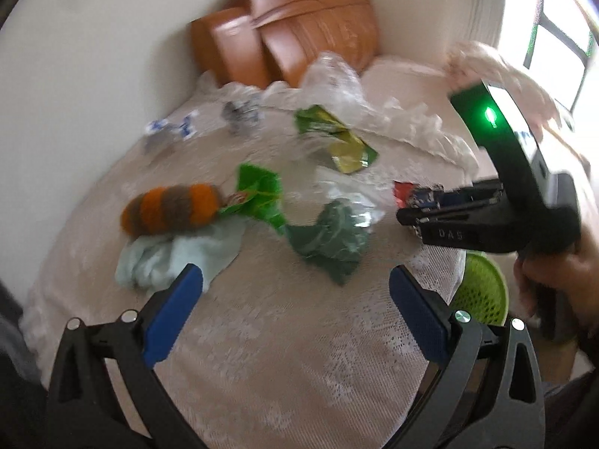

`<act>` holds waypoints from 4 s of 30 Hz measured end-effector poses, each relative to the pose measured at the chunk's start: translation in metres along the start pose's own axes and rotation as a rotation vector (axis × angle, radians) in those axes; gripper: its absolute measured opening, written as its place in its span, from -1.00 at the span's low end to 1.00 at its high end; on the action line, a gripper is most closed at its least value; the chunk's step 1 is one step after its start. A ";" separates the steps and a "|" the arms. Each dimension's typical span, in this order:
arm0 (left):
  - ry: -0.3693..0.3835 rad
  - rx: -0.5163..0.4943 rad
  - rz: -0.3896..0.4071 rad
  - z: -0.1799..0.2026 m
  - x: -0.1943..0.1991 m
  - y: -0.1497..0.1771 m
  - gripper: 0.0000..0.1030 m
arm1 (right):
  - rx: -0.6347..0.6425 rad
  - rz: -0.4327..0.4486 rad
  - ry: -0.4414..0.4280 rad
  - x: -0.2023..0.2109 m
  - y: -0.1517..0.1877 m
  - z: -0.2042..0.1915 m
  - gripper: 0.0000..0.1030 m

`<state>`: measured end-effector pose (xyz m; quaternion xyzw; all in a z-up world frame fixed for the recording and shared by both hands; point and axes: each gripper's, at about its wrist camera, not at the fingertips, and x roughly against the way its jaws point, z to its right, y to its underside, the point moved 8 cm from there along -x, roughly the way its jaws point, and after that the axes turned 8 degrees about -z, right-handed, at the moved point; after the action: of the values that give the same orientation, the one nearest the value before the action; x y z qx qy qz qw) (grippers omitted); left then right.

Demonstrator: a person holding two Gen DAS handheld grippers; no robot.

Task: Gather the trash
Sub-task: 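Grasp the green-and-white plastic bag with the left tool while the right tool holds the wrapper, then carry both items over the green wastebasket and open both tools, then move both tools back over the bed toward the plush and towel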

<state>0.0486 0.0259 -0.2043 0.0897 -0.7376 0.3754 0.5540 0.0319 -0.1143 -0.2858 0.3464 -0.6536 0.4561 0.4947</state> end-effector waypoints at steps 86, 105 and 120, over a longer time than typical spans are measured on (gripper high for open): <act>0.382 -0.387 -0.266 0.347 -0.062 0.000 0.32 | -0.471 0.012 0.180 0.106 0.223 0.315 0.95; 0.297 -0.353 -0.311 0.367 -0.088 0.011 0.85 | -0.433 0.046 0.154 0.112 0.213 0.328 0.95; 0.045 0.065 -0.032 0.211 0.028 -0.053 0.86 | -0.173 0.161 0.055 0.147 0.122 0.249 0.95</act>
<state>-0.0908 -0.1412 -0.1777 0.1110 -0.7110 0.3920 0.5731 -0.2004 -0.3059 -0.1986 0.2364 -0.7023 0.4456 0.5024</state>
